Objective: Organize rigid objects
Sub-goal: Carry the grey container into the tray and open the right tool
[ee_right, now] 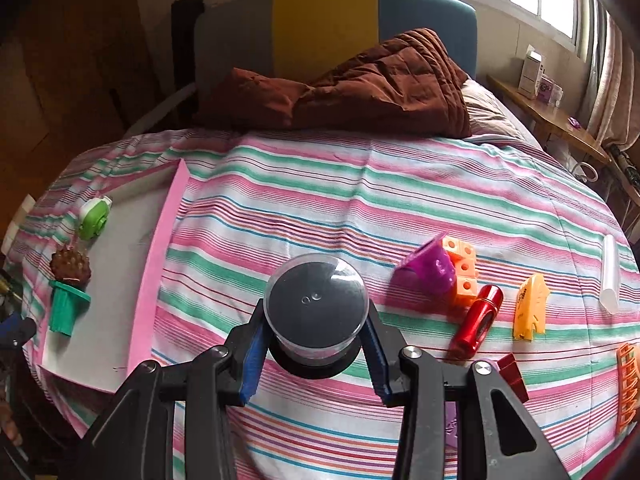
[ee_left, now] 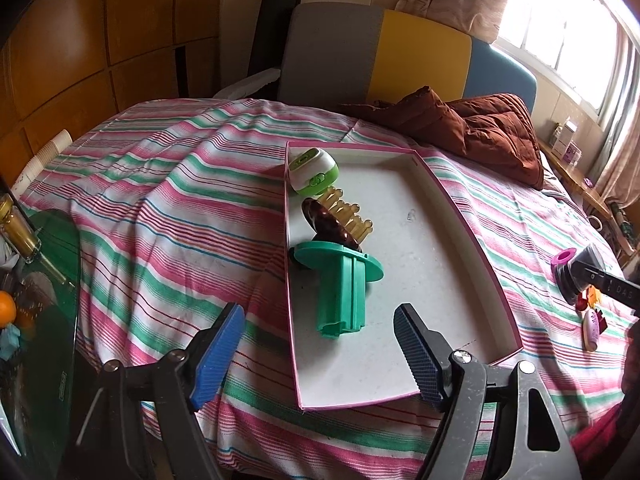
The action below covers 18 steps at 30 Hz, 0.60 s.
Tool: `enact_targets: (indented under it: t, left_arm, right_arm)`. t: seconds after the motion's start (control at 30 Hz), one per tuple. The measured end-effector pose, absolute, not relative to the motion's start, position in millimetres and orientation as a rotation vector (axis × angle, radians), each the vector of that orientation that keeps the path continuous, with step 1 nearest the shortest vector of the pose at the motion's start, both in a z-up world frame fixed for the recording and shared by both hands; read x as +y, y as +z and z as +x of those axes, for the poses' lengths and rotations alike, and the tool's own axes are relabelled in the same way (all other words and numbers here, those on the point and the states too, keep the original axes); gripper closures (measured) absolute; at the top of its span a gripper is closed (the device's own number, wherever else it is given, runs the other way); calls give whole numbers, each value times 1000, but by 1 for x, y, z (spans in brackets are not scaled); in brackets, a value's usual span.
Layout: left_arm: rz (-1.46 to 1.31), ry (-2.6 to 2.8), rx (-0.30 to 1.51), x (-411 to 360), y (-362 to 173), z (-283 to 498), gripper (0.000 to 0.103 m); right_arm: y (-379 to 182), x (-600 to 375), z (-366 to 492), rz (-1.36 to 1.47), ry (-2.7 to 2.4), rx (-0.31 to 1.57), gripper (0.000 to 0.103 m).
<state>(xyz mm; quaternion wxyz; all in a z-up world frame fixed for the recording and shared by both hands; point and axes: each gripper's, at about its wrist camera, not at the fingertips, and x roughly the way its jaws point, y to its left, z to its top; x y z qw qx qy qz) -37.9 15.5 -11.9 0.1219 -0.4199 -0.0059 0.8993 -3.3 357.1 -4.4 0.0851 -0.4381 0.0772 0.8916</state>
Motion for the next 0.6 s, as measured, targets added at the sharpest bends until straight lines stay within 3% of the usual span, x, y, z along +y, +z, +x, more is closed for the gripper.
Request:
enact_targets:
  t: [0.6]
  left_arm:
    - [-1216,2670,-88,-8,-10,-42,25]
  right_arm:
    - [11,220,-33,-1492,2989,203,60]
